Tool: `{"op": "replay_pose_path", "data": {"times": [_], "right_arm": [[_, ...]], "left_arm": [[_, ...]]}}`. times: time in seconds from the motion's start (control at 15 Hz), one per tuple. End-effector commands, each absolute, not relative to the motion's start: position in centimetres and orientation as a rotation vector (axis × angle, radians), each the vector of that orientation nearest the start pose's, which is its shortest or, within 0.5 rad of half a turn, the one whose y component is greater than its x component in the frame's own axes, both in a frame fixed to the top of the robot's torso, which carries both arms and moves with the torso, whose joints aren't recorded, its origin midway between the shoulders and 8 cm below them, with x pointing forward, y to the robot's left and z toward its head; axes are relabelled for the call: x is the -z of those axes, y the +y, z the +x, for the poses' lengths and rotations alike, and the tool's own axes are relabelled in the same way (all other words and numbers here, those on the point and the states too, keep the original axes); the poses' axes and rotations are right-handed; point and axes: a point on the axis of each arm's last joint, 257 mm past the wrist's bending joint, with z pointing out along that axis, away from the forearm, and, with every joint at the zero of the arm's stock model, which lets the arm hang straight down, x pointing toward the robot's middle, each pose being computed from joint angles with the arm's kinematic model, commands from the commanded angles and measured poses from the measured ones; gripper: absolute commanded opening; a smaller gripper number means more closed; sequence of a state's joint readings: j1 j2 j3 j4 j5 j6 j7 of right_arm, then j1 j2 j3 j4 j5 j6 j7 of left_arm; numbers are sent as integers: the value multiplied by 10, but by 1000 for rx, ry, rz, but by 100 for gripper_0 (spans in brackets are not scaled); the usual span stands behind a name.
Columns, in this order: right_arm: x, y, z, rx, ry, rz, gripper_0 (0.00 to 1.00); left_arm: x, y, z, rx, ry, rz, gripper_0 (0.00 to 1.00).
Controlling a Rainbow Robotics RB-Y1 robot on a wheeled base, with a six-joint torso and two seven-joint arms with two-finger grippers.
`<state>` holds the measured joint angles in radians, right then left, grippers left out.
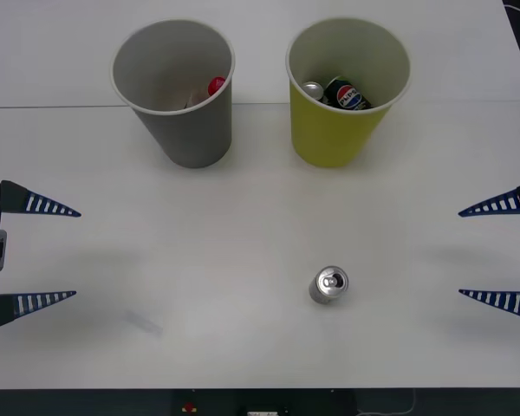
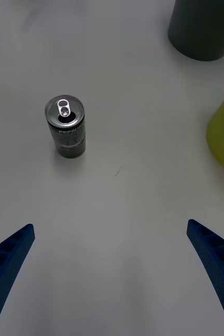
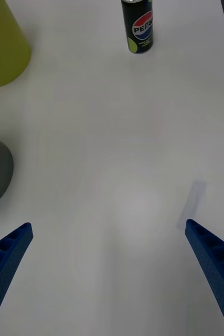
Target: Put the can into the green bin and the plastic bottle into the gray bin
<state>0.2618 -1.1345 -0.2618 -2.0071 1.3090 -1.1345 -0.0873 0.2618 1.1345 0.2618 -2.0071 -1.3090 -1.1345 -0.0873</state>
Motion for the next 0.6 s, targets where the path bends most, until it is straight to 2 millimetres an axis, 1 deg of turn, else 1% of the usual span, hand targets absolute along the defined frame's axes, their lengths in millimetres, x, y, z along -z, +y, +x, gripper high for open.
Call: {"op": "replay_pose_path", "data": {"times": [0.07,0.13,0.2,0.33,0.6], "right_arm": [[167,-286,341,-209,1596,-1634,100],[175,-287,334,-236,1617,-1625,100],[170,-288,335,-226,1612,-1628,100],[167,-290,331,-237,1611,-1631,100],[177,-296,326,-267,1627,-1591,100]], "left_arm": [[167,286,341,118,1444,1762,100],[167,286,341,118,1444,1762,100],[167,286,341,118,1444,1762,100],[167,286,341,118,1444,1762,100],[167,286,341,118,1444,1762,100]]}}
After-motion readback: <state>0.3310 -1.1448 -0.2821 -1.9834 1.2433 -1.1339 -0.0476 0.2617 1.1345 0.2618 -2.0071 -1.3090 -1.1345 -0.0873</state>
